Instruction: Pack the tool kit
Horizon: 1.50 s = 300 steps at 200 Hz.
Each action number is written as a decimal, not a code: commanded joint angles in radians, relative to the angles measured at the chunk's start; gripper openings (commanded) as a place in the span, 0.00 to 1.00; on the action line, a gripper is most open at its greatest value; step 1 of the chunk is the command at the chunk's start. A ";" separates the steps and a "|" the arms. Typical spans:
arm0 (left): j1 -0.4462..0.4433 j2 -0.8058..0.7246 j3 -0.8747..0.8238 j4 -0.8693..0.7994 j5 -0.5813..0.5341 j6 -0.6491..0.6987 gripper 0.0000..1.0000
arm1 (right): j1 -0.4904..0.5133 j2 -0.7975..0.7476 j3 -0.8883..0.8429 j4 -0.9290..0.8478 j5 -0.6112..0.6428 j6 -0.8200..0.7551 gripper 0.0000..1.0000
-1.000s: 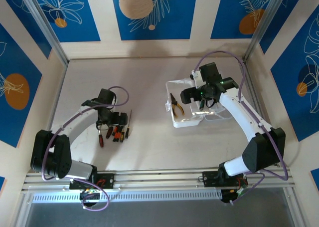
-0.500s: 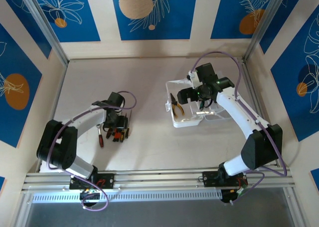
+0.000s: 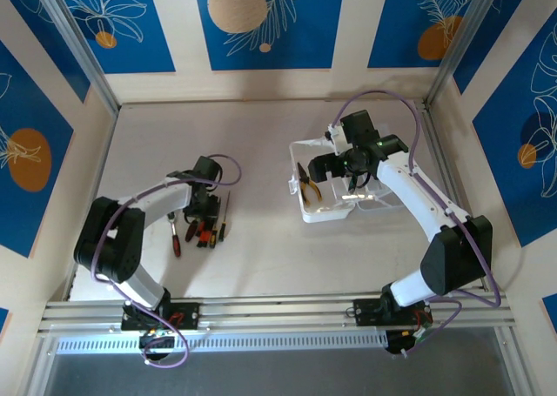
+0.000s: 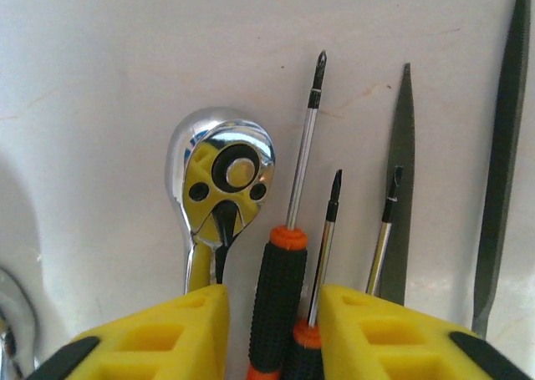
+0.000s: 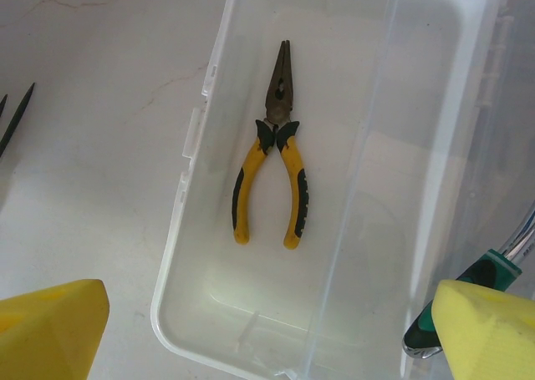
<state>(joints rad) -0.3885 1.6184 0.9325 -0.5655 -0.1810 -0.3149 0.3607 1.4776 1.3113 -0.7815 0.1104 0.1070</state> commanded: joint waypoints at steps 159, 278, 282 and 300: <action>0.087 0.115 0.003 0.046 0.045 0.003 0.27 | 0.014 0.041 0.022 -0.032 -0.041 0.011 0.99; 0.122 0.165 0.057 0.010 0.114 0.044 0.21 | 0.015 0.036 0.004 -0.027 -0.036 0.014 0.99; 0.123 0.167 0.059 0.008 0.118 0.047 0.20 | 0.015 0.035 0.002 -0.026 -0.036 0.014 0.99; 0.122 0.174 0.069 -0.004 0.136 0.069 0.14 | 0.015 0.032 -0.001 -0.026 -0.037 0.014 0.99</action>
<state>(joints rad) -0.2832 1.7260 1.0050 -0.5652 -0.0860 -0.2771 0.3729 1.5162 1.3125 -0.7975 0.0967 0.1074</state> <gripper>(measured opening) 0.174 0.992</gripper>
